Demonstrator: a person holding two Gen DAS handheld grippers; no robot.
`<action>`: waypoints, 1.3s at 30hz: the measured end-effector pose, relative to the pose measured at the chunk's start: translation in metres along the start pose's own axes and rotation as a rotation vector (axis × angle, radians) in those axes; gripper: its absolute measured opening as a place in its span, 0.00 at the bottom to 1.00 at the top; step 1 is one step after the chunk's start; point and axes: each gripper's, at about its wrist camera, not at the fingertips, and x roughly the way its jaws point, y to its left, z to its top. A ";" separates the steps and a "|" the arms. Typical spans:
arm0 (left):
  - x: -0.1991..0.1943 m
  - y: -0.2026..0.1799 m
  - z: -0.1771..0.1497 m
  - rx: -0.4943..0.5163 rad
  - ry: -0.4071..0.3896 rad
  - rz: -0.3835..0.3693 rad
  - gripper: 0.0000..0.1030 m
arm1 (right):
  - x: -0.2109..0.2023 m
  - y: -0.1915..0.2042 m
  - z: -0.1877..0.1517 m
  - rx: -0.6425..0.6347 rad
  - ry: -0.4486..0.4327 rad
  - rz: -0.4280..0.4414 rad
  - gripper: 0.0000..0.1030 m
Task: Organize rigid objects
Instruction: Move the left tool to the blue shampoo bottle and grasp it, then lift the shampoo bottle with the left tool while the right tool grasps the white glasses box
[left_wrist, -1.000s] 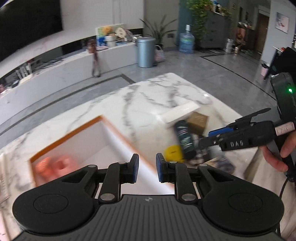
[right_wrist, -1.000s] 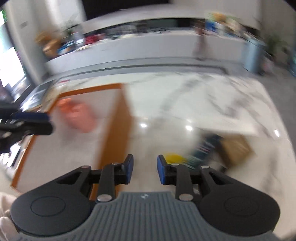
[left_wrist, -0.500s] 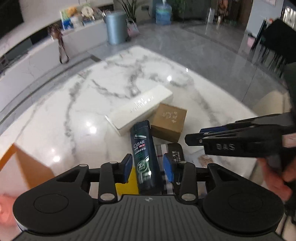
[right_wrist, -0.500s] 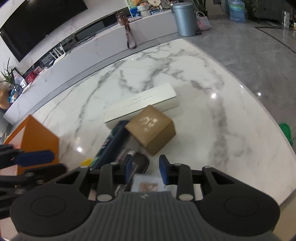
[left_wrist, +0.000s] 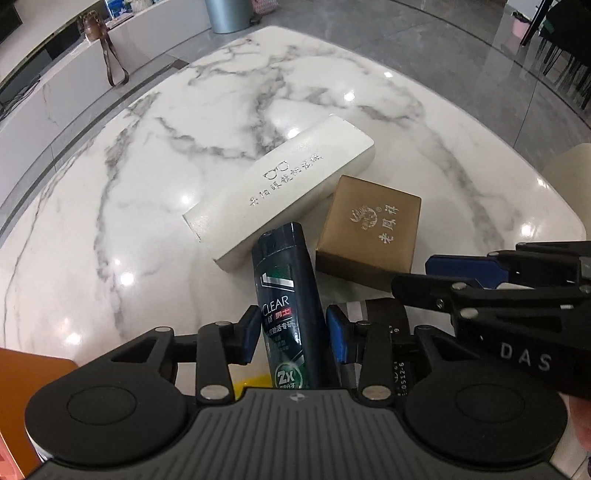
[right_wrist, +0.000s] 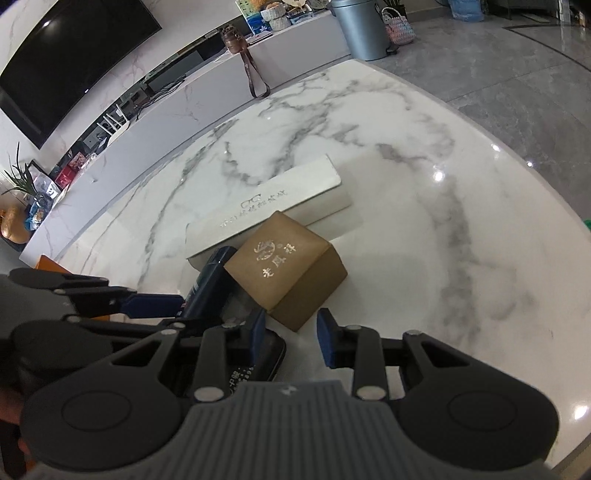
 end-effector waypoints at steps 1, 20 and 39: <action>0.001 0.000 0.002 -0.004 0.013 0.005 0.42 | 0.000 -0.001 0.000 0.001 0.000 0.004 0.31; 0.000 0.016 0.002 -0.180 0.017 0.077 0.37 | -0.015 0.005 0.000 -0.067 -0.047 -0.004 0.32; -0.008 0.066 0.003 -0.207 -0.004 0.091 0.37 | 0.063 0.085 0.081 -1.102 0.125 -0.005 0.62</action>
